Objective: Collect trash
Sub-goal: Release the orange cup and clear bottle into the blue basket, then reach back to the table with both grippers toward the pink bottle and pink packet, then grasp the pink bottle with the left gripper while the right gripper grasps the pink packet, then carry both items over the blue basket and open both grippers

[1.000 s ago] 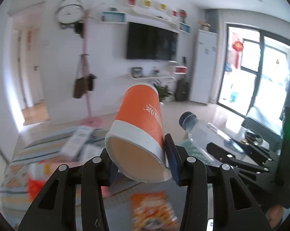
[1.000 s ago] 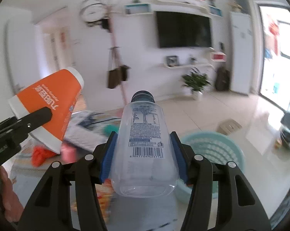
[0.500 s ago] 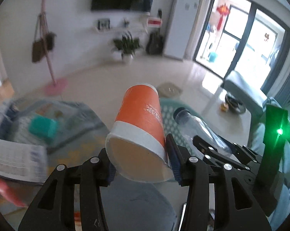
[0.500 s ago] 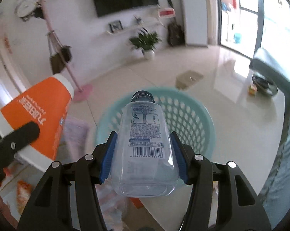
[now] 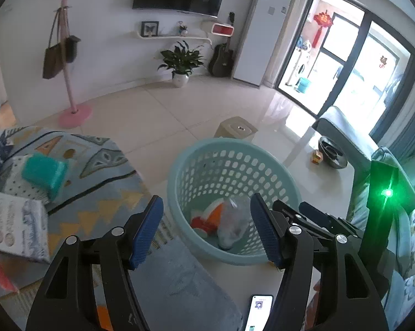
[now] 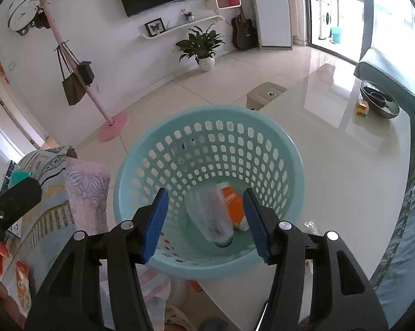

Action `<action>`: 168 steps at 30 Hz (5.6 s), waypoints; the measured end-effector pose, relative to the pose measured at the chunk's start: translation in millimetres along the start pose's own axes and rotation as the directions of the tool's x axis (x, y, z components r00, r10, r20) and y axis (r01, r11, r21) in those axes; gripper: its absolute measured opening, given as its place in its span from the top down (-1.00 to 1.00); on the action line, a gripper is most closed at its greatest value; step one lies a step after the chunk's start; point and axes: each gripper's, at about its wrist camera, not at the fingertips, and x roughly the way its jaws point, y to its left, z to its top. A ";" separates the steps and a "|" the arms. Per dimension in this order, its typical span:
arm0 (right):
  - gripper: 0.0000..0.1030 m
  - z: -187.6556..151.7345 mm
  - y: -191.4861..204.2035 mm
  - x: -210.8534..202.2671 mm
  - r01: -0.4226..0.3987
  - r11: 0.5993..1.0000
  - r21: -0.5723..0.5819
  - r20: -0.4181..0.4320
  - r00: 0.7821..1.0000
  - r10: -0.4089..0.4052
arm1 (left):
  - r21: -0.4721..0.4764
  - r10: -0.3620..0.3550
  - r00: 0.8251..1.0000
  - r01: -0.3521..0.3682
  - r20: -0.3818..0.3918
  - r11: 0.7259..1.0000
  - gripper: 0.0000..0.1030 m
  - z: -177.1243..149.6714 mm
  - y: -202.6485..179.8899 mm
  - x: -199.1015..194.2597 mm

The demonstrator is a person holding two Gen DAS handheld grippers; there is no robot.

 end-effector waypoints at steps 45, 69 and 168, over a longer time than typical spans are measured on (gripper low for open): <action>-0.60 -138.6 216.0 -89.6 -0.205 0.870 -0.449 -0.036 0.977 0.211 | -0.426 0.361 0.916 -0.260 0.175 0.866 -0.29 -78.5 272.4 -211.9; 0.43 -138.5 209.8 -81.0 -0.268 0.850 -0.454 -0.114 0.963 0.242 | -0.226 0.208 0.973 -0.182 0.099 0.957 0.16 -138.0 180.8 -223.7; 0.22 9.8 -11.5 18.3 -0.002 1.000 -0.002 -0.030 1.000 0.002 | 0.099 0.049 0.993 -0.038 -0.112 0.994 0.06 -4.1 -13.1 41.4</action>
